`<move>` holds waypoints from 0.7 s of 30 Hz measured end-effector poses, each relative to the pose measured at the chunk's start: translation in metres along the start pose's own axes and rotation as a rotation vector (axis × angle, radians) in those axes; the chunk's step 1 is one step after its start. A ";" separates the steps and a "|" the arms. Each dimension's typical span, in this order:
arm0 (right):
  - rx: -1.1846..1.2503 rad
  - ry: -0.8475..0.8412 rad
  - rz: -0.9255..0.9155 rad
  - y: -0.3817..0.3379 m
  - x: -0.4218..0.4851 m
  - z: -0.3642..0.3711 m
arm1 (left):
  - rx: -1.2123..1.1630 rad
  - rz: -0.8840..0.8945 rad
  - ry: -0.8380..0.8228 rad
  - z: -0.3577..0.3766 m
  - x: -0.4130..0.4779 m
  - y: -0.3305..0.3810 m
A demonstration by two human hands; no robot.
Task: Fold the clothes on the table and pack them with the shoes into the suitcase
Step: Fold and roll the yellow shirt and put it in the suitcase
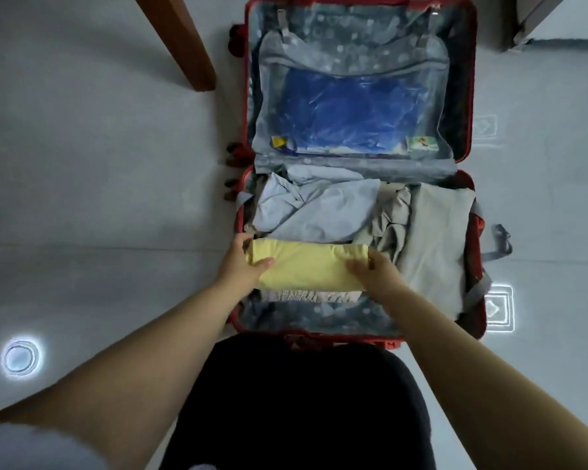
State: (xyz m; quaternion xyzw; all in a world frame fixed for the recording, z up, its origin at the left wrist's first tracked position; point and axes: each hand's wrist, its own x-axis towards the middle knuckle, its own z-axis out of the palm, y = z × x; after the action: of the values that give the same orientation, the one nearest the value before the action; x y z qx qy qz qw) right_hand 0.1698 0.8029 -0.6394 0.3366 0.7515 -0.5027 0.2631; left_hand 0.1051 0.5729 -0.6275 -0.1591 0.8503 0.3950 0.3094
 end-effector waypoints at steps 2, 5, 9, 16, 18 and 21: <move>-0.117 -0.015 0.000 0.025 0.045 0.017 | 0.073 0.020 -0.051 0.018 0.039 -0.028; -0.535 -0.080 -0.046 0.046 0.090 0.030 | 0.418 0.073 -0.136 0.037 0.080 -0.054; -0.970 0.037 -0.352 0.051 0.093 0.035 | 0.960 0.490 0.055 0.036 0.097 -0.064; -1.218 -0.414 -0.572 0.052 0.093 0.045 | 1.244 0.647 -0.502 0.034 0.089 -0.077; -1.205 -0.490 -0.470 0.051 0.090 0.044 | 1.271 0.514 -0.597 0.029 0.080 -0.079; -0.893 -0.354 -0.355 0.027 0.058 0.028 | 1.154 0.486 -0.484 0.015 0.047 -0.060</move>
State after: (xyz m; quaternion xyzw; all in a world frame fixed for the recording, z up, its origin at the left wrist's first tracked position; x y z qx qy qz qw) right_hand 0.1555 0.7980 -0.7073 -0.0315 0.8826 -0.2186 0.4151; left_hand 0.1063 0.5449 -0.7003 0.3210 0.8434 -0.0401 0.4290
